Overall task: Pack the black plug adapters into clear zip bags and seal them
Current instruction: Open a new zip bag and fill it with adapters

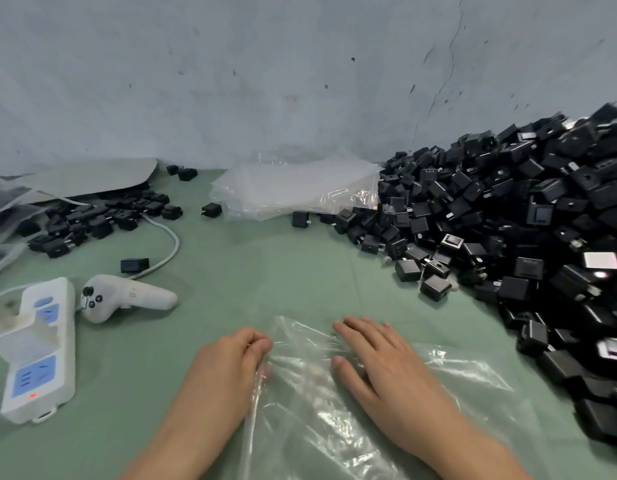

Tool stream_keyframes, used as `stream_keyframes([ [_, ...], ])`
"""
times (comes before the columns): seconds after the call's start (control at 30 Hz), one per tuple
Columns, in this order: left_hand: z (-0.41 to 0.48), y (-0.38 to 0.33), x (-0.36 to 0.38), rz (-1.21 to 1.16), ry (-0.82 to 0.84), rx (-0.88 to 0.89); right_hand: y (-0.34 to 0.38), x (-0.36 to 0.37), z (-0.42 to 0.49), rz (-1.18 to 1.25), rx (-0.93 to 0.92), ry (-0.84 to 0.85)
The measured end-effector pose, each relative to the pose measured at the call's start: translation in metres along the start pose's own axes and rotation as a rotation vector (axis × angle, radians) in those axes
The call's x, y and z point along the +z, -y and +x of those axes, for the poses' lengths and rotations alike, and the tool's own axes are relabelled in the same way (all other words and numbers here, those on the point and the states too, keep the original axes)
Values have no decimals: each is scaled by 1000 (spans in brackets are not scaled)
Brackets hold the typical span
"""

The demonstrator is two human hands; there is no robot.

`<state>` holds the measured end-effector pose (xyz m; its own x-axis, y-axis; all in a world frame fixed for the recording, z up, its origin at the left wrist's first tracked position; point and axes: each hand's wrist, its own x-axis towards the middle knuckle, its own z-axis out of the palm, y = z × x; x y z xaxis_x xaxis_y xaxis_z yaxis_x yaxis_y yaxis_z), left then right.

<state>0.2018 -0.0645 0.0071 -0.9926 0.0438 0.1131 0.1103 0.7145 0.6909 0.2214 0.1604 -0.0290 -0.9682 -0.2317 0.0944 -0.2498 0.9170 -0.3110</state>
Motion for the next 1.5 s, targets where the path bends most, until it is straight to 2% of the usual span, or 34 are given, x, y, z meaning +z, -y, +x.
stream_keyframes([
  [0.1, -1, 1, 6, 14, 16, 5, -6, -4, -2, -6, 6, 17],
  [0.23, -6, 11, 0, -30, 221, -130, -11, -16, 2, -64, 20, 0],
  [0.3, -14, 13, -3, -59, 259, -141, -15, -22, 4, -102, 41, 3],
  [0.37, -19, 10, -1, 42, 209, -45, -14, -26, 5, -94, 12, -13],
  [0.43, -22, 3, 1, 110, 170, 53, -3, -27, 7, -20, -127, -71],
  [0.53, -25, -5, 9, 224, 202, 154, 17, -19, 11, -22, -332, -81],
  [0.6, -28, -6, 14, 380, 195, 236, 21, -12, 13, -24, -379, -108],
  [0.77, -16, 14, 3, 457, 202, 300, 10, -9, 14, 171, -266, -196],
  [0.83, 4, 14, 0, 316, 127, 284, 6, -9, 15, 290, -196, -182],
  [0.93, 66, -17, 14, 113, 36, 361, 3, -10, 17, 460, -133, -208],
  [1.1, 168, -97, 87, 277, 204, 532, -6, -9, 22, 729, -37, -241],
  [1.17, 194, -114, 114, 320, 240, 504, -9, -9, 23, 792, -23, -261],
  [1.27, 223, -132, 143, 133, 274, 295, -12, -8, 25, 844, -14, -274],
  [1.33, 235, -139, 158, 113, 258, 223, -12, -10, 27, 863, -13, -276],
  [1.43, 237, -137, 170, 182, 152, 259, -13, -10, 28, 876, -14, -256],
  [1.5, 230, -125, 170, 208, 106, 349, -13, -12, 26, 854, -26, -231],
])
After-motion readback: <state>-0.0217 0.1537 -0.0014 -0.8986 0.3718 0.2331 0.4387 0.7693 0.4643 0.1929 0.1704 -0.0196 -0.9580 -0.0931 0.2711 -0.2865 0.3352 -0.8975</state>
